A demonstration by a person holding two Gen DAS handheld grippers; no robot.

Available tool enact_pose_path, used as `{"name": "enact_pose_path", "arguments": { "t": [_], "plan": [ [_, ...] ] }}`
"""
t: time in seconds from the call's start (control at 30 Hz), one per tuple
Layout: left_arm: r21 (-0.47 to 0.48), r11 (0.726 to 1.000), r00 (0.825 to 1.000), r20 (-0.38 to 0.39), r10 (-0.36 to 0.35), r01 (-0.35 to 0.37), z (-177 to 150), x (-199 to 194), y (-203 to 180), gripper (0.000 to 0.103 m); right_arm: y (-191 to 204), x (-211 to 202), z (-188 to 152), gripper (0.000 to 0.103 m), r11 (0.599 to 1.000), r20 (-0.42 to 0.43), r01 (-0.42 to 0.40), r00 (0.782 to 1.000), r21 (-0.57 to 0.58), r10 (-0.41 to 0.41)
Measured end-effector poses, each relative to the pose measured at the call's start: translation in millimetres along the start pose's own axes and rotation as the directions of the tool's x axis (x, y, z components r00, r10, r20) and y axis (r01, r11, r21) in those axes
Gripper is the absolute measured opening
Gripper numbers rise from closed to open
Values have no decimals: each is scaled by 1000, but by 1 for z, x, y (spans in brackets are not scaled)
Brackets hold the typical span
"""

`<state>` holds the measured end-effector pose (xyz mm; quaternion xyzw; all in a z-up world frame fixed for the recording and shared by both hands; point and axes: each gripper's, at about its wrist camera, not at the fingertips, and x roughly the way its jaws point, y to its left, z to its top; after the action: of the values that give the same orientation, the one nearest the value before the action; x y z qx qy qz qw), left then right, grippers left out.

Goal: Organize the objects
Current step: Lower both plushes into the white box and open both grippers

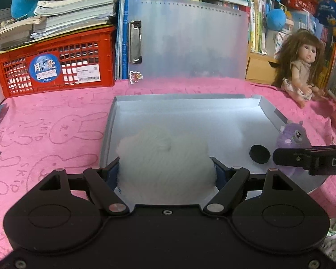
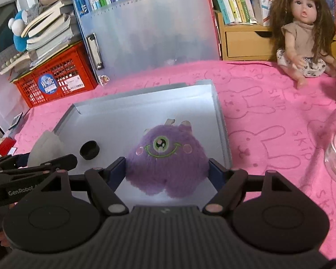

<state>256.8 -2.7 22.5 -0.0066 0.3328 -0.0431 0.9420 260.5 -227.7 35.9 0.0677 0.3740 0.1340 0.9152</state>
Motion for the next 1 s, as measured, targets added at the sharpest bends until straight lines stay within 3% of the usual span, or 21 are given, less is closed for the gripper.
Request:
{"name": "enact_pose_path", "arguments": {
  "t": [0.37, 0.5, 0.7, 1.0],
  "plan": [
    [12, 1000, 999, -35, 8, -7, -1, 17, -4, 78, 1, 12, 0, 78, 1000, -20, 5, 1000, 0, -5],
    [19, 1000, 999, -41, 8, -8, -1, 18, -6, 79, 1, 13, 0, 85, 1000, -18, 4, 1000, -3, -4],
    [19, 1000, 999, -37, 7, -7, -1, 14, -7, 80, -1, 8, -1, 87, 1000, -2, -2, 1000, 0, 2],
    [-8, 1000, 1000, -3, -17, 17, 7, -3, -3, 94, 2, -7, 2, 93, 1000, 40, -6, 999, -15, 7]
  ]
}}
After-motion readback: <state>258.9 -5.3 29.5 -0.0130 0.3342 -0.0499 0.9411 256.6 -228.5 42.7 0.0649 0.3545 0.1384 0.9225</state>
